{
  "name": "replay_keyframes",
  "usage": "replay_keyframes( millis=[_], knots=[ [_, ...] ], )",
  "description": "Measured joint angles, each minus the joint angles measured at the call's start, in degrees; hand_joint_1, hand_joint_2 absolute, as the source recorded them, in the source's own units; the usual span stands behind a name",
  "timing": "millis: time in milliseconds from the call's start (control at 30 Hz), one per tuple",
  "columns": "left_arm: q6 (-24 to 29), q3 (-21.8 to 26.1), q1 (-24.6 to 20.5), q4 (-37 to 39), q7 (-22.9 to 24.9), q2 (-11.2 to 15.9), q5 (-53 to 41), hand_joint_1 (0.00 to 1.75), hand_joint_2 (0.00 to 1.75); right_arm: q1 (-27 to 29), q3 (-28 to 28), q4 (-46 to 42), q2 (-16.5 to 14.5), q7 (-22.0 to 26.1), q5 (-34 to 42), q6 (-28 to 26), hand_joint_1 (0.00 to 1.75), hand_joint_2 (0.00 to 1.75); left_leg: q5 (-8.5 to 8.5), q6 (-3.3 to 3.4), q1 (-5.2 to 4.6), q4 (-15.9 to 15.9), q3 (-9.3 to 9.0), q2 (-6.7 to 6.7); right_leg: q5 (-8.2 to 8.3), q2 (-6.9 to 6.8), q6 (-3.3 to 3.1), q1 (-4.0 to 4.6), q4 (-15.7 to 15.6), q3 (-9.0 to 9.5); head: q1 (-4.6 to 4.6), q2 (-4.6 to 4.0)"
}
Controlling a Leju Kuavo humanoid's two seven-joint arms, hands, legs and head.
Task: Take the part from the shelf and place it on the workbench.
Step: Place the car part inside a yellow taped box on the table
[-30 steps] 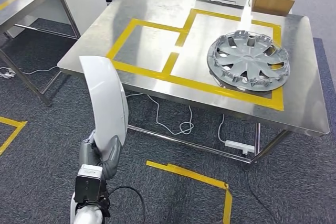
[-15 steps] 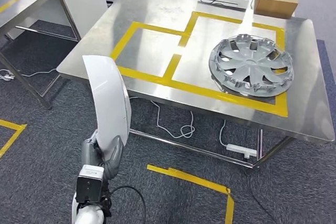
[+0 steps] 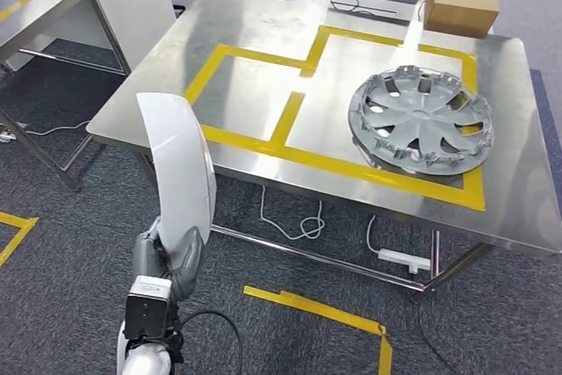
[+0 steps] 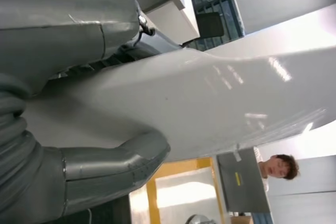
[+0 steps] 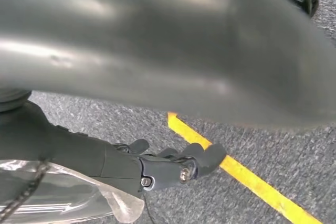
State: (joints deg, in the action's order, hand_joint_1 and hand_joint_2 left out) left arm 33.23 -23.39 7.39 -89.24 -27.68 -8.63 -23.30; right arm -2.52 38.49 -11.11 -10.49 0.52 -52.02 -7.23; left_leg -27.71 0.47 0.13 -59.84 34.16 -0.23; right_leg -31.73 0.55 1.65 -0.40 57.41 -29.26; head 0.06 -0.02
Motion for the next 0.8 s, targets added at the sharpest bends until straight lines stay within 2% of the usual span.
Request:
replay_keyframes(
  millis=[67, 100, 133, 167, 200, 233, 267, 300, 367, 400, 433, 500, 567, 600, 633, 667, 733, 767, 800],
  knots=[
    [0.01, 0.01, 0.01, -0.03, 0.01, -0.06, -0.07, 1.75, 1.75, -0.11, 0.01, -0.02, 0.00, -0.01, -0.17, 0.03, 0.00, 0.00, -0.23, 0.71, 0.09, 0.31, -0.42, -0.04, -0.57, -0.13, 0.54, -0.15, 0.26, -0.02, 0.19, 0.01],
    [0.01, 0.01, -0.03, -0.05, -0.01, -0.14, -0.10, 1.75, 1.75, -0.18, 0.01, -0.04, 0.00, -0.01, -0.26, 0.03, 0.00, 0.00, -0.36, 1.08, 0.19, 0.53, -0.80, -0.02, -1.34, -0.18, 0.76, -0.18, 1.73, -0.59, 0.32, 0.01],
    [0.01, 0.01, -0.06, -0.07, -0.02, -0.21, -0.12, 1.75, 1.75, -0.25, 0.01, -0.06, 0.00, 0.00, -0.32, 0.03, 0.00, 0.00, -0.55, 1.44, 0.29, 0.71, -1.22, 0.04, -2.56, -0.20, 0.95, -0.20, 4.51, -2.02, 0.39, 0.01],
    [0.01, 0.01, -0.08, -0.07, -0.03, -0.26, -0.13, 1.75, 1.75, -0.25, 0.00, -0.06, -0.01, 0.02, -0.36, 0.03, 0.00, 0.00, -0.83, 1.71, 0.27, 0.74, -1.51, 0.11, -4.01, -0.22, 1.06, -0.21, 8.44, -4.23, 0.50, 0.01],
    [0.01, 0.01, -0.08, -0.07, -0.03, -0.30, -0.13, 1.75, 1.75, -0.22, 0.00, -0.06, -0.01, 0.01, -0.37, 0.03, 0.00, 0.00, -1.12, 1.88, 0.25, 0.74, -1.74, 0.13, -5.29, -0.23, 1.15, -0.21, 12.73, -6.99, 0.53, 0.02],
    [0.01, 0.01, -0.05, -0.06, -0.03, -0.29, -0.13, 1.75, 1.75, -0.14, 0.00, -0.06, -0.01, 0.01, -0.38, 0.03, 0.00, 0.00, -1.44, 1.95, 0.22, 0.74, -2.02, 0.10, -5.80, -0.23, 1.18, -0.22, 16.03, -9.50, 0.52, 0.02],
    [0.01, 0.01, -0.03, -0.05, -0.03, -0.29, -0.12, 1.75, 1.75, -0.04, 0.00, -0.06, -0.01, 0.00, -0.38, 0.03, 0.00, 0.00, -1.80, 1.95, 0.21, 0.74, -2.41, 0.03, -5.12, -0.23, 1.15, -0.22, 17.44, -11.18, 0.52, 0.02],
    [0.01, 0.01, -0.02, -0.05, -0.03, -0.29, -0.11, 1.75, 1.75, 0.04, 0.01, -0.06, -0.01, 0.00, -0.39, 0.03, 0.00, 0.00, -2.20, 1.91, 0.21, 0.74, -2.95, -0.05, -3.16, -0.24, 1.03, -0.21, 16.47, -11.66, 0.54, 0.01],
    [0.01, 0.01, -0.02, -0.04, -0.03, -0.31, -0.11, 1.75, 1.75, 0.09, 0.00, -0.06, 0.00, 0.00, -0.39, 0.02, 0.00, 0.00, -3.17, 1.66, 0.22, 0.76, -4.26, -0.17, 2.40, -0.28, 0.61, -0.14, 9.34, -9.63, 0.54, 0.01],
    [0.01, 0.01, -0.04, -0.04, -0.03, -0.31, -0.11, 1.75, 1.75, 0.08, 0.00, -0.05, 0.01, 0.00, -0.39, 0.02, 0.00, 0.00, -3.64, 1.39, 0.15, 0.73, -4.71, -0.20, 4.18, -0.33, 0.37, 0.00, 5.79, -8.11, 0.51, 0.01],
    [0.01, 0.01, -0.05, -0.04, -0.03, -0.32, -0.11, 1.75, 1.75, 0.02, 0.00, -0.05, 0.01, -0.01, -0.39, -0.01, 0.00, 0.00, -3.98, 1.11, 0.10, 0.74, -4.94, -0.21, 4.95, -0.39, 0.13, 0.14, 3.41, -7.01, 0.48, 0.02],
    [0.01, 0.01, -0.06, -0.04, -0.02, -0.32, -0.12, 1.75, 1.75, -0.01, 0.02, -0.06, 0.04, -0.02, -0.39, -0.05, 0.00, 0.00, -4.33, 0.52, 0.03, 1.01, -5.07, -0.20, 4.48, -0.39, -0.35, 0.41, 2.06, -6.16, 0.31, 0.02],
    [0.01, 0.01, -0.08, -0.07, -0.01, -0.35, -0.13, 1.75, 1.75, 0.02, 0.04, -0.07, 0.06, -0.01, -0.39, -0.07, 0.00, 0.00, -4.74, -0.10, 0.04, 1.19, -5.53, -0.12, 4.19, -0.29, -0.88, 0.24, 1.48, -5.66, 0.13, 0.02],
    [0.01, 0.01, -0.14, -0.08, -0.02, -0.36, -0.14, 1.75, 1.75, 0.03, 0.04, -0.07, 0.06, 0.00, -0.40, -0.07, 0.00, 0.00, -5.33, -0.43, 0.03, 0.27, -5.31, -0.08, 4.06, -0.29, -1.20, 0.11, 1.16, -5.20, 0.02, 0.02],
    [0.01, 0.01, -0.19, -0.08, -0.03, -0.36, -0.14, 1.75, 1.75, 0.01, 0.05, -0.07, 0.05, 0.01, -0.40, -0.06, 0.00, 0.00, -6.37, -0.71, 0.03, -1.88, -4.38, -0.05, 3.90, -0.31, -1.47, -0.03, 0.86, -4.69, -0.07, 0.02],
    [0.01, 0.01, -0.20, -0.08, -0.04, -0.33, -0.13, 1.75, 1.75, 0.01, 0.05, -0.07, 0.05, 0.01, -0.41, -0.05, 0.00, 0.00, -7.72, -0.91, 0.08, -5.32, -2.58, -0.03, 3.66, -0.34, -1.72, -0.05, 0.73, -4.27, -0.16, 0.02],
    [0.01, 0.02, -0.13, -0.07, -0.05, -0.23, -0.11, 1.75, 1.75, 0.02, 0.05, -0.06, 0.05, 0.00, -0.43, -0.05, 0.00, 0.00, -9.95, -1.17, 0.10, -13.05, 2.24, -0.02, 2.99, -0.33, -1.99, -0.02, 0.70, -3.54, -0.19, 0.02],
    [0.01, 0.03, -0.07, -0.07, -0.05, -0.17, -0.10, 1.75, 1.75, 0.07, 0.07, -0.07, 0.05, 0.00, -0.44, -0.07, 0.00, 0.00, -9.71, -1.22, 0.10, -15.17, 4.00, -0.02, 2.60, -0.28, -2.03, 0.01, 0.70, -3.06, -0.21, 0.02],
    [0.01, 0.03, -0.03, -0.07, -0.05, -0.10, -0.10, 1.75, 1.75, 0.11, 0.08, -0.07, 0.06, 0.00, -0.45, -0.09, 0.00, 0.00, -8.14, -1.20, 0.10, -15.04, 4.71, -0.02, 2.19, -0.19, -2.01, 0.03, 0.70, -2.49, -0.20, 0.02]
  ],
)
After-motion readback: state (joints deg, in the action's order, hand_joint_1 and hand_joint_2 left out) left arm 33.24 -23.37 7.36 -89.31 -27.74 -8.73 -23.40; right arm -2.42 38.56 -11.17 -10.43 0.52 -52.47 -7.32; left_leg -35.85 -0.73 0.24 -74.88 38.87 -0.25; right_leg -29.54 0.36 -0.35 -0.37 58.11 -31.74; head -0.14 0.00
